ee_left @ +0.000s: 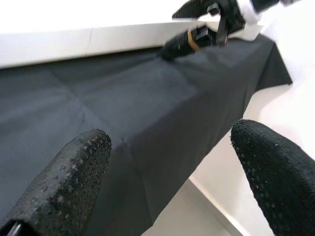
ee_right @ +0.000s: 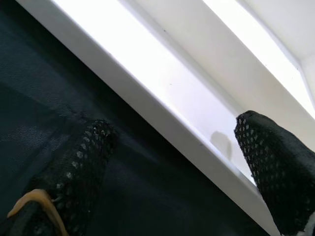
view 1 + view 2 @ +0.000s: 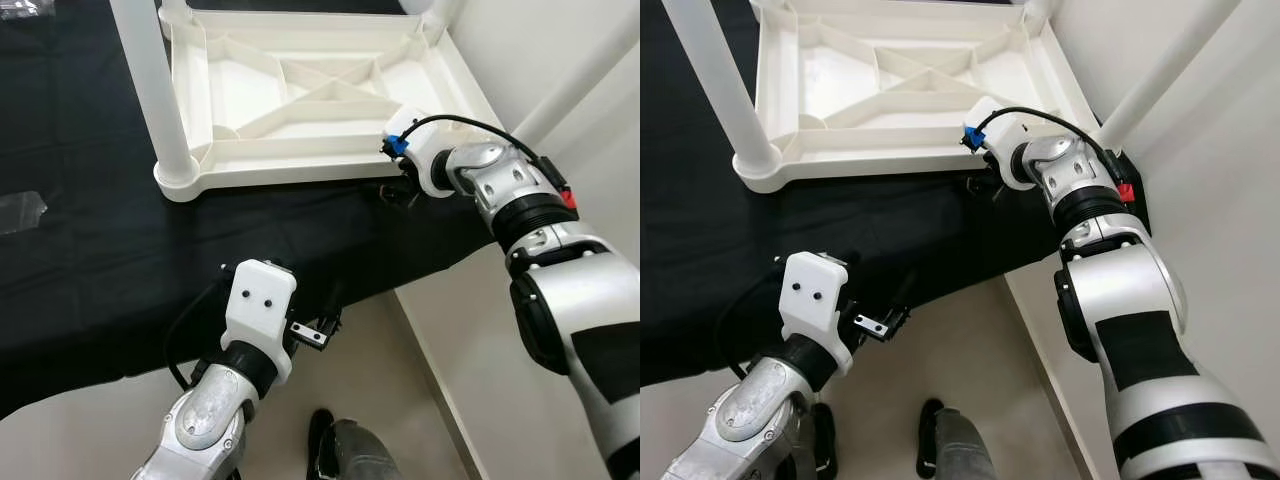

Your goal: Building children table

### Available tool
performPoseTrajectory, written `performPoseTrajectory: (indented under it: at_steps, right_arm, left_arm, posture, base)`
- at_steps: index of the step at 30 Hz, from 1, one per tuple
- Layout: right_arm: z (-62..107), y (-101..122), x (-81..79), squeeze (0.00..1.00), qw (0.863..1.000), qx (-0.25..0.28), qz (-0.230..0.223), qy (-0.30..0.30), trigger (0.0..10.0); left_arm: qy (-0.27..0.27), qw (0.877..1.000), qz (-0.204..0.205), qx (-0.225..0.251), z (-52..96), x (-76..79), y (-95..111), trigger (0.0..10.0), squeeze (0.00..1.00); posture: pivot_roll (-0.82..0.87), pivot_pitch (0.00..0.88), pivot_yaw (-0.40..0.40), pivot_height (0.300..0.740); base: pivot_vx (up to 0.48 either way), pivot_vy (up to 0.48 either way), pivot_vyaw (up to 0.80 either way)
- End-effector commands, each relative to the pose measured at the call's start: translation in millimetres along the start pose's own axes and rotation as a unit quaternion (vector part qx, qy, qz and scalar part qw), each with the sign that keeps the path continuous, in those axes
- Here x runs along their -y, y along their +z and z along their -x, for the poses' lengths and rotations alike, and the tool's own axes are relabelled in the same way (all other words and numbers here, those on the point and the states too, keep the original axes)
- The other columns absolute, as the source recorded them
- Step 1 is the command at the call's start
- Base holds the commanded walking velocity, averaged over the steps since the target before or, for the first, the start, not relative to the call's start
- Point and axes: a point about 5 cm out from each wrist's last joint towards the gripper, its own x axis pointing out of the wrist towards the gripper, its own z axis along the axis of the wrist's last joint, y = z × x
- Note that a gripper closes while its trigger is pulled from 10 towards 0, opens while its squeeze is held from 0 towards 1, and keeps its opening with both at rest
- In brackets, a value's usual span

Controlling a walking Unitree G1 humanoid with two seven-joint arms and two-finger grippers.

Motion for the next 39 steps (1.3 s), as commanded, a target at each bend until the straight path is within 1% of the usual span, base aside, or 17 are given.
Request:
performPoseTrajectory:
  at_steps: [1,7,8,11,15,19,22,23,24,25,26,29,30,31,35,38,39]
  right_arm:
    - [3.9,-9,4.5,0.00,1.000,-0.015,-0.025,-0.003,10.0]
    - [7.0,-7,8.9,0.00,0.999,-0.025,-0.017,-0.010,10.0]
    - [6.9,-9,8.1,0.00,0.999,-0.035,-0.013,-0.005,0.0]
    - [1.8,-10,-1.8,0.00,0.998,-0.042,-0.010,0.035,0.0]
    - [-4.8,-7,-12.3,0.00,0.997,-0.034,-0.009,0.062,0.0]
    - [-16.5,-1,-33.3,0.00,0.993,-0.016,-0.009,0.116,0.0]
    - [-18.1,0,-36.7,0.00,0.992,-0.014,-0.008,0.126,0.0]
    - [-21.7,5,-43.6,0.00,0.990,-0.004,-0.011,0.141,0.0]
    - [-21.7,5,-43.6,0.00,0.990,-0.004,-0.011,0.141,0.0]
    - [-26.3,12,-51.8,0.00,0.988,0.011,-0.017,0.154,0.0]
    - [-33.2,28,-66.4,0.00,0.983,0.041,-0.029,0.177,0.0]
    - [-36.6,42,-75.5,0.00,0.979,0.062,-0.036,0.192,0.0]
    - [-39.1,58,-84.6,0.00,0.974,0.077,-0.055,0.205,0.0]
    - [-39.1,58,-84.6,0.00,0.974,0.077,-0.055,0.205,0.0]
    - [-42.6,104,-116.7,0.00,0.952,0.128,-0.111,0.256,0.0]
    - [-43.0,113,-124.8,0.00,0.946,0.138,-0.125,0.267,0.0]
    - [-43.0,127,-135.8,0.00,0.938,0.152,-0.141,0.277,0.0]
  left_arm:
    - [-0.016,1.000,0.017,-0.012,4.2,10.3,-2,10.0,0.00]
    - [-0.013,1.000,0.020,-0.019,5.7,10.5,-1,10.0,0.00]
    - [-0.013,0.999,0.021,-0.021,5.5,11.0,-1,10.0,0.00]
    - [-0.014,0.999,0.022,-0.020,1.9,11.9,0,10.0,0.00]
    - [-0.013,1.000,0.018,-0.015,-2.7,10.1,2,10.0,0.00]
    - [-0.008,1.000,0.008,-0.007,-8.6,4.1,6,10.0,0.00]
    - [-0.007,1.000,0.006,-0.007,-9.3,3.1,6,10.0,0.00]
    - [-0.004,1.000,0.003,-0.004,-11.3,0.3,6,10.0,0.00]
    - [-0.004,1.000,0.003,-0.004,-11.3,0.3,6,10.0,0.00]
    - [0.000,1.000,0.000,-0.002,-13.7,-2.4,7,10.0,0.00]
    - [0.002,1.000,-0.005,0.002,-17.1,-5.1,7,10.0,0.00]
    - [0.000,1.000,-0.006,0.003,-19.0,-5.0,7,10.0,0.00]
    - [-0.001,1.000,-0.007,0.005,-20.2,-5.0,7,10.0,0.00]
    - [-0.001,1.000,-0.007,0.005,-20.2,-5.0,7,10.0,0.00]
    - [-0.017,1.000,-0.007,0.002,-21.5,-2.8,3,10.0,0.00]
    - [-0.021,1.000,-0.009,-0.001,-20.9,-1.8,2,10.0,0.00]
    - [-0.024,1.000,-0.009,-0.006,-20.3,-0.3,-1,10.0,0.00]
  posture:
    - [-0.01,0.377,-0.180,0.740]
    - [-0.01,0.380,-0.184,0.740]
    - [-0.02,0.375,-0.185,0.740]
    - [-0.03,0.366,-0.184,0.740]
    - [-0.03,0.363,-0.181,0.740]
    - [-0.03,0.352,-0.180,0.740]
    - [-0.03,0.350,-0.180,0.740]
    - [-0.04,0.338,-0.178,0.740]
    - [-0.04,0.338,-0.178,0.740]
    - [-0.04,0.331,-0.175,0.740]
    - [-0.05,0.318,-0.173,0.740]
    - [-0.05,0.318,-0.173,0.740]
    - [-0.05,0.299,-0.170,0.740]
    - [-0.05,0.299,-0.170,0.740]
    - [-0.04,0.273,-0.170,0.740]
    - [-0.04,0.271,-0.171,0.740]
    - [-0.04,0.263,-0.168,0.740]
  base:
    - [0.000,0.000,0.00]
    - [0.000,0.000,0.00]
    - [0.000,0.000,0.00]
    - [0.000,0.000,0.00]
    - [0.000,0.000,0.00]
    - [0.000,0.000,0.00]
    - [0.000,0.000,0.00]
    - [0.000,0.000,0.00]
    - [0.000,0.000,0.00]
    - [0.000,0.000,0.00]
    - [0.000,0.000,0.00]
    - [0.000,0.000,0.00]
    - [0.000,0.000,0.00]
    - [0.000,0.000,0.00]
    - [0.000,0.000,0.00]
    - [0.000,0.000,0.00]
    - [0.000,0.000,0.00]
